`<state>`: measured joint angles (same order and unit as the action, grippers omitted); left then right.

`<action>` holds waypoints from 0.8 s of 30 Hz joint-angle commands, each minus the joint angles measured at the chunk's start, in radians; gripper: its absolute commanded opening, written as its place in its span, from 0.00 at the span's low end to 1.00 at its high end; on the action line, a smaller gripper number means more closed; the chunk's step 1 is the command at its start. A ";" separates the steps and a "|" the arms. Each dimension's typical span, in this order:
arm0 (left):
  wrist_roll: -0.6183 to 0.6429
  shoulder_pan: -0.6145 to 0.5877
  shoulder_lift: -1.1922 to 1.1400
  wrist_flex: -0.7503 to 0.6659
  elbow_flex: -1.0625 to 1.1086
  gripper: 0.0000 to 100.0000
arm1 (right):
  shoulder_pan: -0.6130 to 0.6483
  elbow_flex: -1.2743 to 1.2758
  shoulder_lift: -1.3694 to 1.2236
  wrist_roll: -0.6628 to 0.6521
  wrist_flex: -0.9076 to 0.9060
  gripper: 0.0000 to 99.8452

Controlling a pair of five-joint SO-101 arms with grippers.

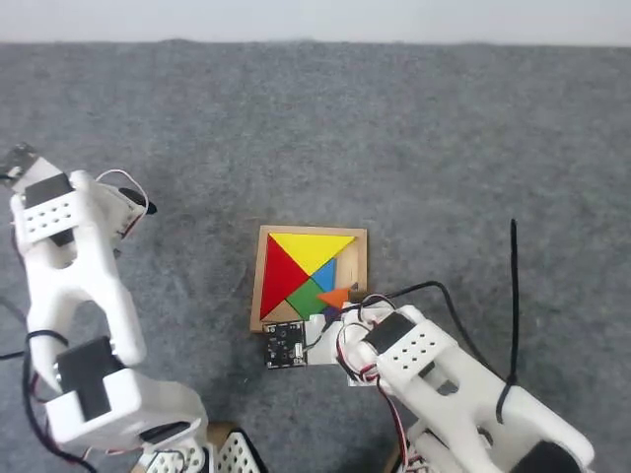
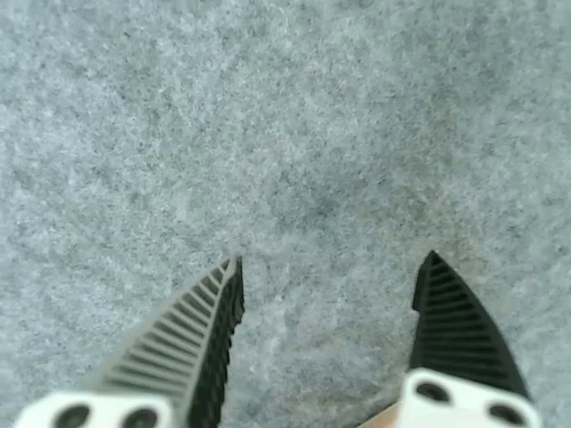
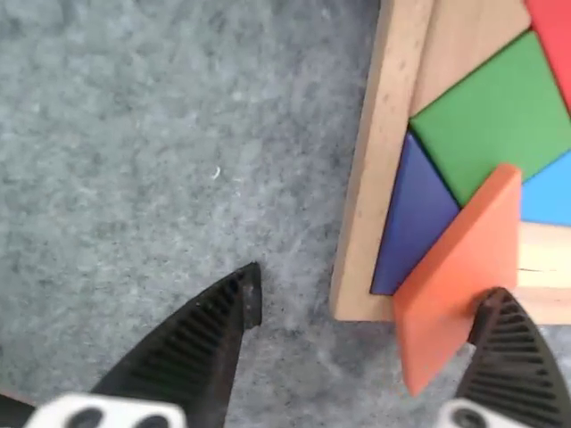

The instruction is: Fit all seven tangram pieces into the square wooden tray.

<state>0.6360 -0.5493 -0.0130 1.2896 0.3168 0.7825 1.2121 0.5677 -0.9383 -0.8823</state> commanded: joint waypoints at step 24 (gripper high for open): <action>-0.015 0.008 0.005 -0.014 -0.041 0.29 | -0.053 -0.008 -0.019 -0.008 0.015 0.10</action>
<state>0.6345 -0.5493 -0.0130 1.2896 0.3168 0.7457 1.2106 0.5646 -0.9367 -0.8577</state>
